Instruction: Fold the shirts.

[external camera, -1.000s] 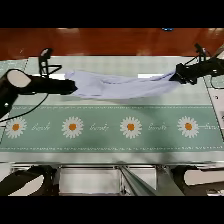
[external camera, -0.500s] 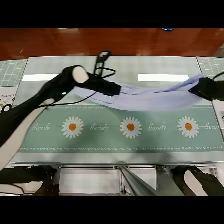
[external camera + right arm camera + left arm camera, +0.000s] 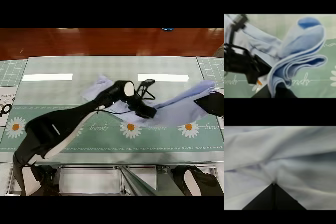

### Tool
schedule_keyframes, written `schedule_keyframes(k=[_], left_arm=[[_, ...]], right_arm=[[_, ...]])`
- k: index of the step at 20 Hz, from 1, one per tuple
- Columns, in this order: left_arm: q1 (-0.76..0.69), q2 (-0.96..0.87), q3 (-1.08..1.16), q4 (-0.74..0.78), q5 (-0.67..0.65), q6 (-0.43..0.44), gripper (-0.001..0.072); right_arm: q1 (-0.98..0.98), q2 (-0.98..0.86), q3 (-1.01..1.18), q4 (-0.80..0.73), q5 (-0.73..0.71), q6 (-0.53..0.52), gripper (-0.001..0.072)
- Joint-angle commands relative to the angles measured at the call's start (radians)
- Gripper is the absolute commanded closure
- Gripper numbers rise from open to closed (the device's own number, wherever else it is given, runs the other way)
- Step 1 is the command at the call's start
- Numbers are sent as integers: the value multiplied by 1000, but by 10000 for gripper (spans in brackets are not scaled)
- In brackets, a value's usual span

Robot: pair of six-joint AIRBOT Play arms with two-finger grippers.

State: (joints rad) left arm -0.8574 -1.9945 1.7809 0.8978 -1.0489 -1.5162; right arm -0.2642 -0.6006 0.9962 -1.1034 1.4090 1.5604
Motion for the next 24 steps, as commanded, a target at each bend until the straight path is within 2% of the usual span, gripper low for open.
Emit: schedule_keyframes(k=[1,4,7,9,11,16,18,21,24], left_arm=[[-73,-50,26,-37,-38,16,688],[-24,-30,44,-38,-50,11,688],[105,37,43,-34,-96,11,688],[208,111,41,44,-132,29,688],[320,220,9,148,-135,11,688],[600,590,-298,214,-79,46,688],[702,750,-471,214,-61,84,688],[816,964,-709,212,-32,91,688],[842,1113,-885,208,-9,90,688]], right_arm=[[-1,12,-2,13,11,2,689],[-1,12,-2,16,11,3,689],[0,-2,-3,47,-2,3,689],[19,-46,-3,70,-54,3,689],[77,-123,-2,130,-126,-2,689],[340,-442,74,318,-400,-55,689],[436,-597,167,353,-437,-71,689],[557,-839,351,365,-456,-76,689],[624,-1040,521,398,-457,-76,689]])
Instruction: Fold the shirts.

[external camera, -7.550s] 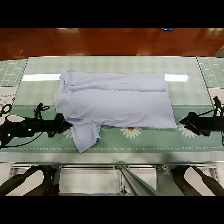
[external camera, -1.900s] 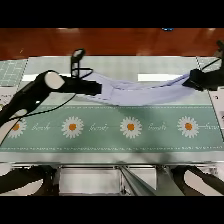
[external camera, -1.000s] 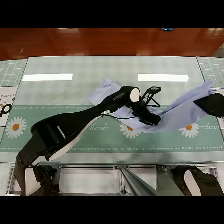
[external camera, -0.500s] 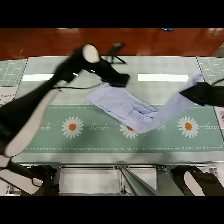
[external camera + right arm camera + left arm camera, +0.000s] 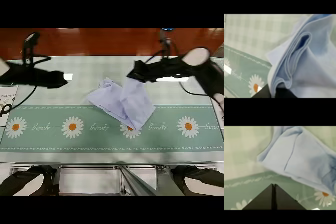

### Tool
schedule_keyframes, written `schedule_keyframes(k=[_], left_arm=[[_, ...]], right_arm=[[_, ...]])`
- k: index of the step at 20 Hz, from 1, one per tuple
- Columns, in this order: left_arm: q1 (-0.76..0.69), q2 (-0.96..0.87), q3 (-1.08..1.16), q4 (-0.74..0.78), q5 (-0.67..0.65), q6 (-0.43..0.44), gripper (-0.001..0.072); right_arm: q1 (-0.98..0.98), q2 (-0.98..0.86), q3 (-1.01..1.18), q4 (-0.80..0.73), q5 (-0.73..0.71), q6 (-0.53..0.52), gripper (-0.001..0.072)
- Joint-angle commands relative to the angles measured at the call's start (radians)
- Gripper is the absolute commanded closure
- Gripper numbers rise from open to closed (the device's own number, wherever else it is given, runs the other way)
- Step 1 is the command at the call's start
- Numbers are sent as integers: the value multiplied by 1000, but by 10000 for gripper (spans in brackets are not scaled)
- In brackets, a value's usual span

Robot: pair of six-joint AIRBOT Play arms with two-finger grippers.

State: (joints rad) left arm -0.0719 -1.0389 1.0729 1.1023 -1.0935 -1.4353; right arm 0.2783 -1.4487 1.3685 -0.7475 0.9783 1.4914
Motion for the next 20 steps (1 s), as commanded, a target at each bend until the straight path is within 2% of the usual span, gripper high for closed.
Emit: schedule_keyframes(k=[1,4,9,10,11,12,15,17,20], left_arm=[[53,188,-222,-16,43,10,688],[53,232,-330,-89,78,10,688],[52,222,-415,-144,154,10,688],[52,222,-423,-146,168,10,688],[52,222,-426,-146,176,10,688],[53,222,-427,-147,179,10,688],[53,222,-426,-153,179,10,688],[53,222,-426,-154,190,10,688],[59,225,-425,-154,209,10,688]], right_arm=[[94,-244,192,45,-26,-7,689],[118,-361,285,92,-4,-6,689],[143,-441,322,137,-10,4,688],[150,-451,322,136,-17,4,575],[151,-456,322,134,-23,0,324],[149,-455,322,134,-18,-11,302],[92,-412,322,137,70,-7,302],[17,-347,322,129,192,-9,303],[-120,-174,321,-61,386,2,303]])
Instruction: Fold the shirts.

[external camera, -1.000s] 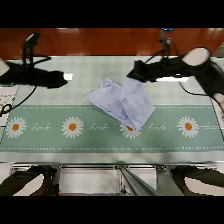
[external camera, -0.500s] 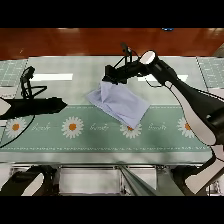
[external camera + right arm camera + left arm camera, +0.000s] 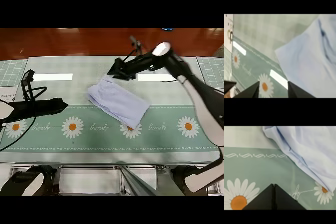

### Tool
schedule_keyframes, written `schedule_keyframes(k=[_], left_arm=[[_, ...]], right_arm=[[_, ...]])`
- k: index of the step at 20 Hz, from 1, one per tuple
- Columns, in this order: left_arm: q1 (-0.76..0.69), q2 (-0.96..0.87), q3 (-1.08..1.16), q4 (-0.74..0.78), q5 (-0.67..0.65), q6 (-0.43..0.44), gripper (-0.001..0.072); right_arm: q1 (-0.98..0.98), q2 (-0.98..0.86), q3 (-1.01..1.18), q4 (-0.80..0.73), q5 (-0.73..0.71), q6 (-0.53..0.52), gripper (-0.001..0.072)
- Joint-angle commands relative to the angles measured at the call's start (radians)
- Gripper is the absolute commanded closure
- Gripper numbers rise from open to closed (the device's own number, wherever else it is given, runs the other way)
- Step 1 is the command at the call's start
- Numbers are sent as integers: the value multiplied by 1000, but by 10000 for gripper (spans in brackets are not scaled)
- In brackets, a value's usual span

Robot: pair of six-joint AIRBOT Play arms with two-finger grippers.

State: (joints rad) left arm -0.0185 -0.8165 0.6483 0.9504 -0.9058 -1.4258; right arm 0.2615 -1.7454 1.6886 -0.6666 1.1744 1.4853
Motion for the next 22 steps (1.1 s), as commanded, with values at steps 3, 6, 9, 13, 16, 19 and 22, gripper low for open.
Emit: schedule_keyframes(k=[3,6,9,13,16,19,22], left_arm=[[44,13,11,-9,-5,-11,688],[47,24,10,-34,-31,-11,688],[22,24,10,-58,-36,-10,688],[-12,24,3,-58,-36,-10,688],[-19,22,-12,-58,-35,-11,688],[-19,22,-17,-58,-33,-10,688],[-19,22,-17,-58,-11,-11,688]], right_arm=[[-201,365,-55,-631,330,82,303],[-287,650,-323,-935,234,185,302],[-400,890,-694,-879,59,212,293],[-478,976,-1065,-538,-98,113,293],[-458,912,-1219,-275,-238,27,292],[-402,778,-1239,-108,-336,-56,292],[-343,608,-1222,100,-368,-184,292]])
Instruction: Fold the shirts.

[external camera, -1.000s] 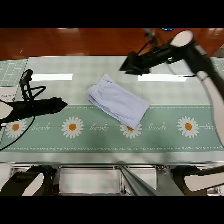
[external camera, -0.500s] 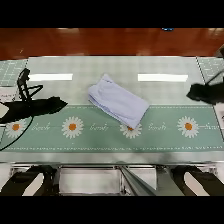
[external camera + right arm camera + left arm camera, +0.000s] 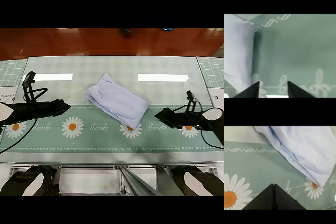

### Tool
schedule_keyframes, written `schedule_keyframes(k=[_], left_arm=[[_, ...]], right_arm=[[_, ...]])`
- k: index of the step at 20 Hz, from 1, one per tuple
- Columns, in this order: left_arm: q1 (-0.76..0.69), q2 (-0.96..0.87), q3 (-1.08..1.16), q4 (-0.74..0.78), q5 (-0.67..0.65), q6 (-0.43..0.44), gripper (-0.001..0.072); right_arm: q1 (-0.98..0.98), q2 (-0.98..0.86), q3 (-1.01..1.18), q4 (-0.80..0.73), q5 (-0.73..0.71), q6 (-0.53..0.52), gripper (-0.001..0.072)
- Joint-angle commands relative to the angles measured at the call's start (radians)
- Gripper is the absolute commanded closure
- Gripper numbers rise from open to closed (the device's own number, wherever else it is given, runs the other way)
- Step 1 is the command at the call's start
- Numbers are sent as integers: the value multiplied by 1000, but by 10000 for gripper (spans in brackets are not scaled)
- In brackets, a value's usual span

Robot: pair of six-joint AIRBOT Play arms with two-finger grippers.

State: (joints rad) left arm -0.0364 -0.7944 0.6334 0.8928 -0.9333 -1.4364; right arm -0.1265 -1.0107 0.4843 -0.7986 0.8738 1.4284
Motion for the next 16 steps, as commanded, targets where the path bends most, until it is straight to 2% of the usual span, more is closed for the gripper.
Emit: schedule_keyframes(k=[1,4,8,10,11,12,14,16], left_arm=[[-2,0,-2,0,21,0,688],[-2,-8,-2,-1,25,0,688],[-2,-24,-2,0,26,0,688],[-2,-29,-2,-1,34,0,688],[-2,-32,-2,-1,39,0,688],[-2,-35,-2,-2,44,0,688],[-2,-40,-2,-4,43,0,688],[-2,-42,-2,-4,44,0,688]], right_arm=[[70,-183,-3,296,-68,-172,292],[140,-340,65,397,-66,-221,292],[224,-478,206,407,-44,-222,309],[260,-519,300,406,-24,-215,363],[274,-533,352,396,-2,-214,481],[285,-540,410,371,26,-219,689],[299,-540,522,316,66,-216,690],[301,-539,653,230,119,-153,690]])
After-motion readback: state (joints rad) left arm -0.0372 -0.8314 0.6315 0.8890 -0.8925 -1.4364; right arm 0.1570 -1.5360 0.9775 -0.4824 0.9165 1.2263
